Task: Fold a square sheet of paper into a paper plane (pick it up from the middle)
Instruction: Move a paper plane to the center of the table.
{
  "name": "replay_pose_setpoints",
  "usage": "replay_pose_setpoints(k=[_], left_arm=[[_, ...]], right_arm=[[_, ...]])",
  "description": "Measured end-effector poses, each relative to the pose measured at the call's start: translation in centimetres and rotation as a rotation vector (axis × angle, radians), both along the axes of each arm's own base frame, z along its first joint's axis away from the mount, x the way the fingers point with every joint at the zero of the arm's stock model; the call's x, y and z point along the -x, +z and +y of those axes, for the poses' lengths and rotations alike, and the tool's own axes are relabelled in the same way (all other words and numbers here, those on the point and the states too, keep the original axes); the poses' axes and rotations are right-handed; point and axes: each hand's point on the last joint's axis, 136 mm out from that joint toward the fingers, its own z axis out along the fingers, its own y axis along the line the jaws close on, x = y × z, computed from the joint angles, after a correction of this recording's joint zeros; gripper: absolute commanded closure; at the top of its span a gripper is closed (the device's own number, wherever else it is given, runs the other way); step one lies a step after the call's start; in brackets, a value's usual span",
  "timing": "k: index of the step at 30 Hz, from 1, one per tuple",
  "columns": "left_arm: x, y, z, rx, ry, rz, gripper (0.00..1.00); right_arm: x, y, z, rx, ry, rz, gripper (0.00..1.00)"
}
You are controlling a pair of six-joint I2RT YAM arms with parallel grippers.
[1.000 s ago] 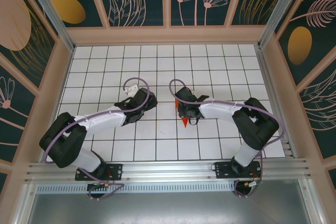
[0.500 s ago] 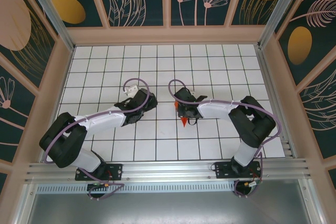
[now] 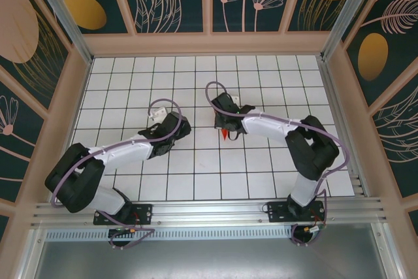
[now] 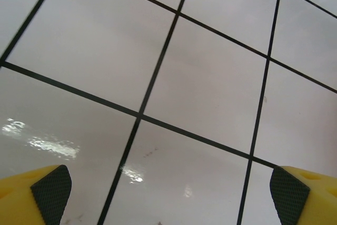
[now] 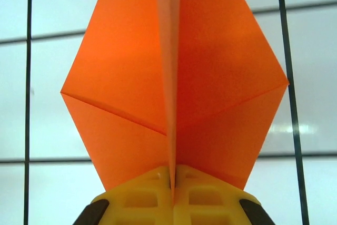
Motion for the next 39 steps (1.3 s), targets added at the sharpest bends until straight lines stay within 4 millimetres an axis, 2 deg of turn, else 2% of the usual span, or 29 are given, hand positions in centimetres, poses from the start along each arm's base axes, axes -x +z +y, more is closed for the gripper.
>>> replay_pose_setpoints(k=[6,12,21,32,39], left_arm=[[0.5,-0.7,2.2,-0.005,0.042,0.012,0.01],[0.2,-0.6,2.8,-0.004,0.053,0.01,0.02],[0.1,-0.7,2.9,-0.017,0.038,0.011,0.01],[0.1,-1.0,2.7,-0.012,0.029,0.021,0.02],[0.1,-1.0,2.7,-0.013,0.029,0.021,0.02]], right_arm=[[-3.7,-2.2,0.2,0.094,0.009,0.016,0.98],[-5.7,-4.3,0.1,0.18,0.024,0.05,0.96],[-6.3,-4.6,0.5,0.177,0.032,0.074,0.84],[-6.2,-5.0,0.6,0.159,0.029,0.092,0.81],[-6.3,-4.5,0.6,0.15,0.017,0.099,0.66]])
